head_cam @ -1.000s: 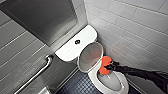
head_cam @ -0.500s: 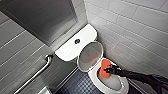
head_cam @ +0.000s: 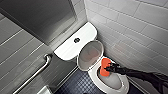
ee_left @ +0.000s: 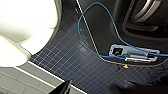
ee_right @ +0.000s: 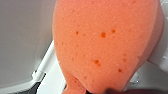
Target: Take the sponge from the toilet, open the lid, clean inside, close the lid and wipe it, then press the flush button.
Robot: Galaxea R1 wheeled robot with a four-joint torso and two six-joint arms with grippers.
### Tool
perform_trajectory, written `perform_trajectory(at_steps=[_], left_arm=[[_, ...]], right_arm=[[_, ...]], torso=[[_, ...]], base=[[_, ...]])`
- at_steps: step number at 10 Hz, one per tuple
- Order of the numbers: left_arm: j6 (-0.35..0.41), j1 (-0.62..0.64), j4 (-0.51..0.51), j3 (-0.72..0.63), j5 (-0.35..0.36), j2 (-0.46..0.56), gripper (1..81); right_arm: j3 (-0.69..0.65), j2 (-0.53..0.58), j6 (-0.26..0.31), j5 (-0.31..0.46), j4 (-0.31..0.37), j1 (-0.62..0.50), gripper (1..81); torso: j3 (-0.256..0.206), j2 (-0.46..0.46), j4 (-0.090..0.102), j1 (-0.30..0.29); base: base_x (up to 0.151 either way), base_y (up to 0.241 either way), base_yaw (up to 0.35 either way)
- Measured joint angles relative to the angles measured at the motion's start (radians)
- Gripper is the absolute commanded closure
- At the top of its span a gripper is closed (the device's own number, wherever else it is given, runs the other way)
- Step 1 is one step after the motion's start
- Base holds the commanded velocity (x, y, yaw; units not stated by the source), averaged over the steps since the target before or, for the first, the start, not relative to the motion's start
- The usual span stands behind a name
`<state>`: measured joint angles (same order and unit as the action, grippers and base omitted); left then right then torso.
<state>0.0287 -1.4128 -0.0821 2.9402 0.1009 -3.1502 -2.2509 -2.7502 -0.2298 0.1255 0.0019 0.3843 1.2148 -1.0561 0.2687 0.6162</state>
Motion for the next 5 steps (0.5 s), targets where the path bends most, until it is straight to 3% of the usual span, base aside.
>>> perform_trajectory(at_steps=[5], left_arm=[[0.0, 0.0, -0.001, -0.03, -0.001, 0.0, 1.0]], right_arm=[[-0.033, 0.009, 0.0, -0.003, 0.0, -0.006, 81.1]], torso=[[0.0, 0.0, 0.0, 0.0]], base=[[0.0, 0.0, 0.0]])
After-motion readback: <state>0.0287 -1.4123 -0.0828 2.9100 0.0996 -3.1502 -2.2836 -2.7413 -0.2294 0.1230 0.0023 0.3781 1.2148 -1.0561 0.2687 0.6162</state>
